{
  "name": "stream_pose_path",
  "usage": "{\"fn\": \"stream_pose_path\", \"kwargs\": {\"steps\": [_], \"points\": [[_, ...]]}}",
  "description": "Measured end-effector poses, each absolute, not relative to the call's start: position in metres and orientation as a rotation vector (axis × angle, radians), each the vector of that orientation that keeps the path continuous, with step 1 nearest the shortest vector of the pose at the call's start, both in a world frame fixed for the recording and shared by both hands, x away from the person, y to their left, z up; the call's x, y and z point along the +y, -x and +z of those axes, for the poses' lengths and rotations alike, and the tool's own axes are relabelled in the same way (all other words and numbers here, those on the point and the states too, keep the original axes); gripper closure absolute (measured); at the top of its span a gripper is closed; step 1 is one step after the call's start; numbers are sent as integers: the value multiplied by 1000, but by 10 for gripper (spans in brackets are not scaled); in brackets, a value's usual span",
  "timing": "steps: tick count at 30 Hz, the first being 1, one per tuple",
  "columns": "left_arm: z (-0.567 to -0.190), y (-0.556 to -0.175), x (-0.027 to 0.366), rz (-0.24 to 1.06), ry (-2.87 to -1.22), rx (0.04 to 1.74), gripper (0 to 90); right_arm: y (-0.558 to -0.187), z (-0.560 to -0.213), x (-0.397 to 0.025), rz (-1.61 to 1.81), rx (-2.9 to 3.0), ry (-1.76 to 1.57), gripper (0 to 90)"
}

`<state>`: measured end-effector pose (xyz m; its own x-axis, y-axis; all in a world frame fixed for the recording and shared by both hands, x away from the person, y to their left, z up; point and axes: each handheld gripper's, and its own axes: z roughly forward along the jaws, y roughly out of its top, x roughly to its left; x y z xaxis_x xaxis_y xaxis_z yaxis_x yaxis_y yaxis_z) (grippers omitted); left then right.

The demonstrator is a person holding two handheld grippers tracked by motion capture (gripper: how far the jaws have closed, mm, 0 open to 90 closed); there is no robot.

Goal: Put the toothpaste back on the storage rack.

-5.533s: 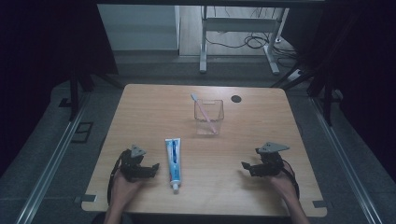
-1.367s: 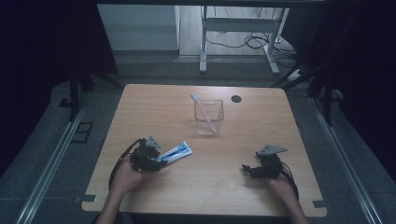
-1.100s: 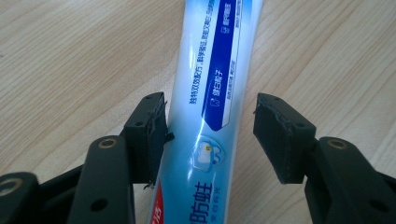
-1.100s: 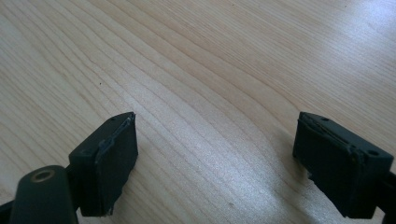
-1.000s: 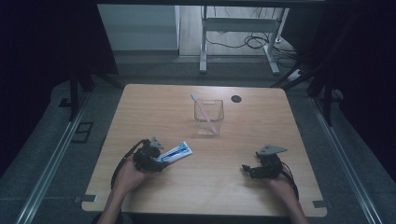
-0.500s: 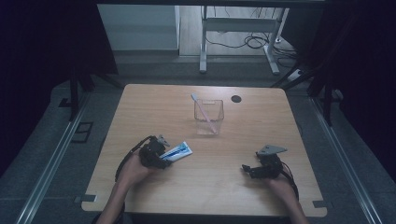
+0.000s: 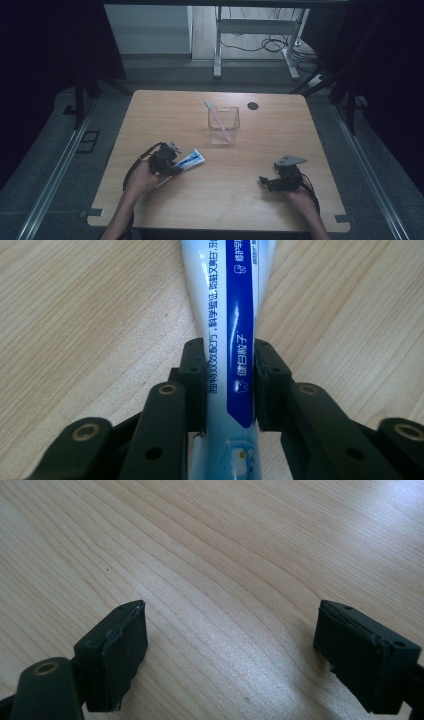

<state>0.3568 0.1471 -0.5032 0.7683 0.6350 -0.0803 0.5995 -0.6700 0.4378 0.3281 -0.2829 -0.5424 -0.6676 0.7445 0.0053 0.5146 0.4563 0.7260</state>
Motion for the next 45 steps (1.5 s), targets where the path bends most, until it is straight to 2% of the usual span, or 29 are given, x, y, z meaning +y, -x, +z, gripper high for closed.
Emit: {"fn": "stream_pose_path", "kwargs": {"steps": [7,45], "points": [[-501,-359,150,88,-2466,951,738,-328,-542,-283,1035,2397,-1075,141],[-427,-369,125,246,-2210,855,738,-328,-542,-283,1032,2399,-1069,141]]}}
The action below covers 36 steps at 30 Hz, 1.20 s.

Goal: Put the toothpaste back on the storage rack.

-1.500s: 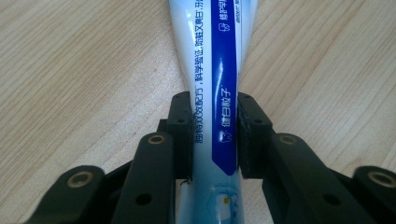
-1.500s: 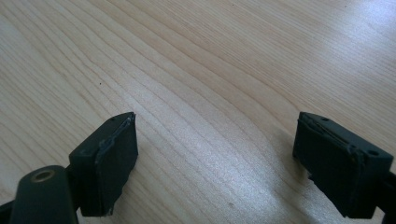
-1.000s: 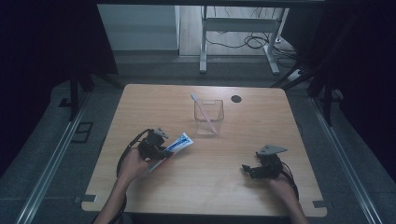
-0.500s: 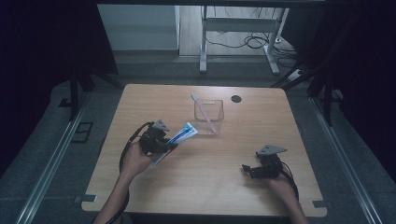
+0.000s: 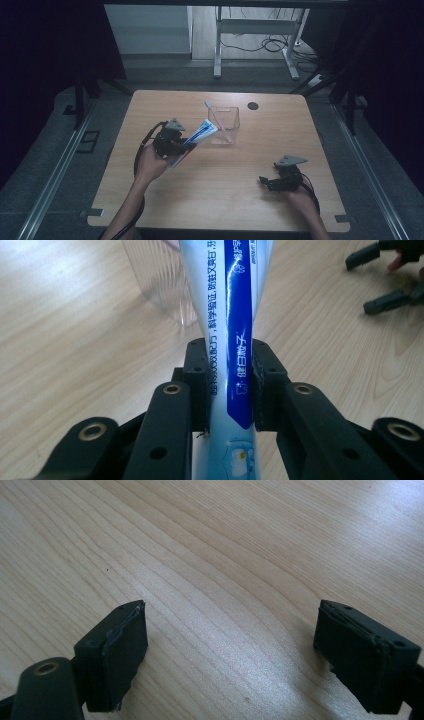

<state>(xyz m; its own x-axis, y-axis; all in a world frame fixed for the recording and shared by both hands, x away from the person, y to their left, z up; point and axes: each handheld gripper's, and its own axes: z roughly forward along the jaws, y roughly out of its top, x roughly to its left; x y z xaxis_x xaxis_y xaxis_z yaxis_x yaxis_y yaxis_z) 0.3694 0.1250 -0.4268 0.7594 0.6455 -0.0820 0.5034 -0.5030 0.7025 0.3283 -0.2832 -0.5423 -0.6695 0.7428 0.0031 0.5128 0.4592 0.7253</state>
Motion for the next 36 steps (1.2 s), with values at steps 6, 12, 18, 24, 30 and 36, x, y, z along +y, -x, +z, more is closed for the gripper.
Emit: {"fn": "stream_pose_path", "kwargs": {"steps": [6,12,18,24,30,36], "points": [[-419,-376,119,251,-2200,855,738,-328,-542,-283,1032,2399,-1068,141],[-408,-385,115,271,-2169,848,739,-328,-542,-283,1032,2399,-1069,141],[-398,-393,108,289,-2133,840,739,-328,-542,-283,1030,2401,-1067,141],[-395,-402,97,310,-2117,835,739,-328,-542,-283,1030,2401,-1066,141],[-394,-412,87,324,-2114,831,739,-328,-542,-283,1030,2401,-1067,141],[-392,-423,78,336,-2117,828,738,-328,-542,-283,1030,2401,-1067,141]]}}
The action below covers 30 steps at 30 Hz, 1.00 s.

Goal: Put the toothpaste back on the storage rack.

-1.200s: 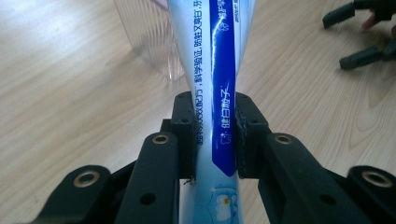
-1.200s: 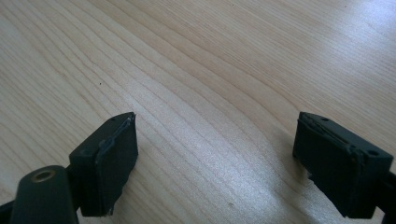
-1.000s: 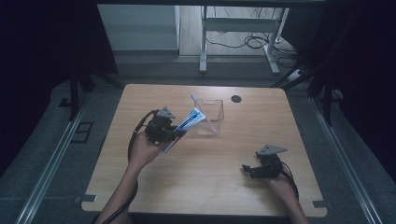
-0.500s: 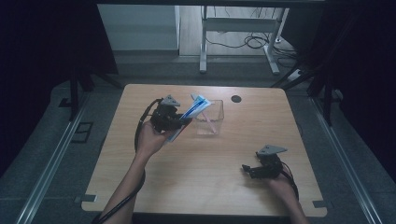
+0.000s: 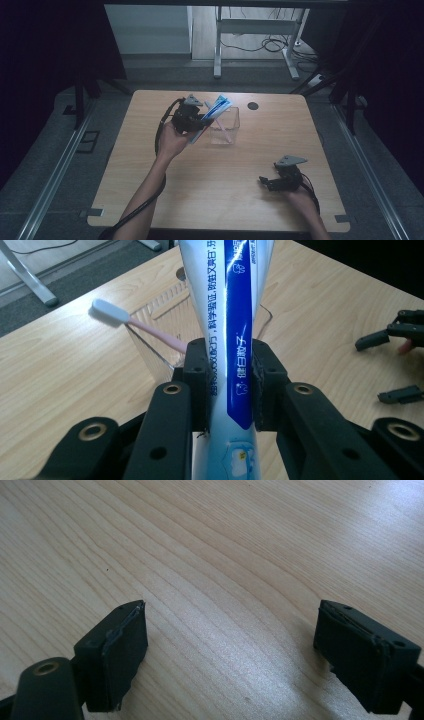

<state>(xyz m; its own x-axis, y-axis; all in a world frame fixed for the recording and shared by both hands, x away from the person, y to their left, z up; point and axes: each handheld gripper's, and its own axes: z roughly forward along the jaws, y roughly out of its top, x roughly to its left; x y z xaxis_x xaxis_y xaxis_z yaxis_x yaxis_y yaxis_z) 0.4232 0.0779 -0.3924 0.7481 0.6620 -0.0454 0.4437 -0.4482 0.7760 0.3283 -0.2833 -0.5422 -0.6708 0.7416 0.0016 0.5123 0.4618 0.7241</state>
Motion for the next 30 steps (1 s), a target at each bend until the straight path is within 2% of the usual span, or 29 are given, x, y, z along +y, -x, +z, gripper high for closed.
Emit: {"fn": "stream_pose_path", "kwargs": {"steps": [16,30], "points": [[-382,-449,61,343,-2065,821,739,-328,-542,-283,1030,2401,-1067,141],[-391,-471,44,348,-2022,819,739,-328,-542,-283,1030,2401,-1066,141]]}}
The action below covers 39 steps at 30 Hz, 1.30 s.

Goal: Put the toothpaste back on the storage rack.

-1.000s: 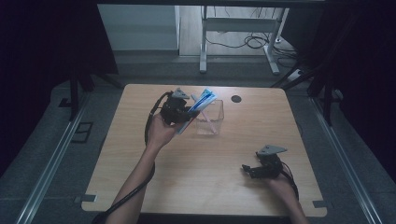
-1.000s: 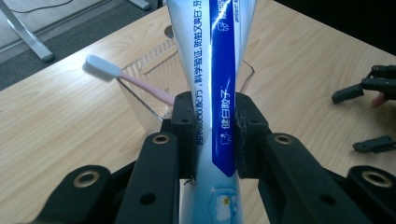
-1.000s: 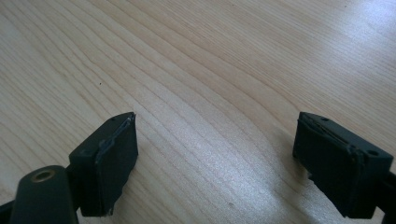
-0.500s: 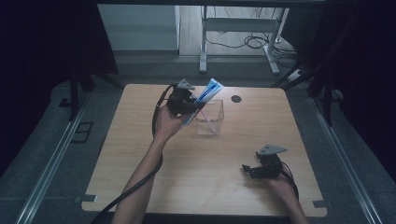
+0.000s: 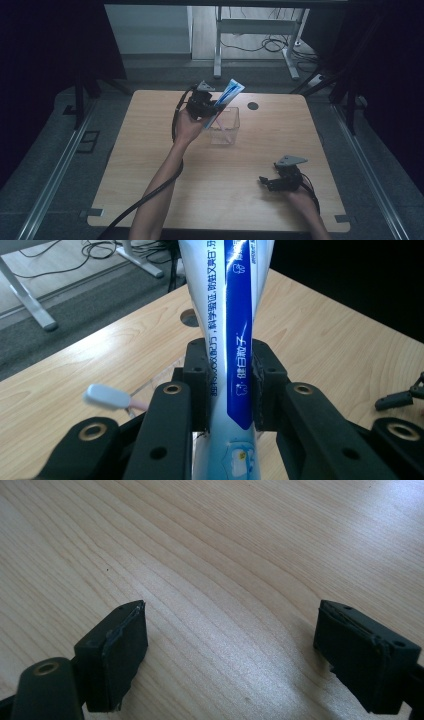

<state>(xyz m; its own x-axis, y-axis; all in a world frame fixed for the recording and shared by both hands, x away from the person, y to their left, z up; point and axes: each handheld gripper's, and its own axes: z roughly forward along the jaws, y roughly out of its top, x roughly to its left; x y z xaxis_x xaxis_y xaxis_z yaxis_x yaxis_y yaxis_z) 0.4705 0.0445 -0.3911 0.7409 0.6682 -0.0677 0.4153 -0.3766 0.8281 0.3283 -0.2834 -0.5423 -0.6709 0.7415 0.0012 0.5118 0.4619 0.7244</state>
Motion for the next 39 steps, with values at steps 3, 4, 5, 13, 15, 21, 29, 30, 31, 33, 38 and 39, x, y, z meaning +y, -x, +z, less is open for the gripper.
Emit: {"fn": "stream_pose_path", "kwargs": {"steps": [3,4,5,13,15,21,29,30,31,33,38,39], "points": [[-392,-474,41,355,-2013,818,739,-328,-542,-283,1030,2401,-1066,141],[-392,-475,40,352,-2011,818,739,-328,-542,-283,1030,2401,-1066,141],[-392,-475,39,354,-2006,817,739,-328,-542,-283,1030,2400,-1066,141],[-395,-482,33,363,-1981,815,739,-328,-542,-283,1031,2402,-1065,141],[-396,-483,31,362,-1977,814,739,-328,-542,-283,1030,2400,-1066,141],[-397,-488,26,377,-1957,814,739,-328,-542,-283,1030,2400,-1067,141],[-400,-494,21,396,-1932,812,739,-328,-542,-283,1031,2401,-1067,141],[-400,-495,20,401,-1928,812,739,-328,-542,-283,1031,2402,-1066,141],[-401,-496,20,401,-1925,813,739,-328,-542,-283,1031,2401,-1067,141],[-403,-497,18,402,-1920,812,739,-328,-542,-283,1030,2401,-1067,141],[-409,-500,14,416,-1918,817,738,-328,-542,-283,1031,2401,-1067,141],[-411,-500,13,419,-1918,819,737,-328,-542,-283,1031,2401,-1067,141]]}}
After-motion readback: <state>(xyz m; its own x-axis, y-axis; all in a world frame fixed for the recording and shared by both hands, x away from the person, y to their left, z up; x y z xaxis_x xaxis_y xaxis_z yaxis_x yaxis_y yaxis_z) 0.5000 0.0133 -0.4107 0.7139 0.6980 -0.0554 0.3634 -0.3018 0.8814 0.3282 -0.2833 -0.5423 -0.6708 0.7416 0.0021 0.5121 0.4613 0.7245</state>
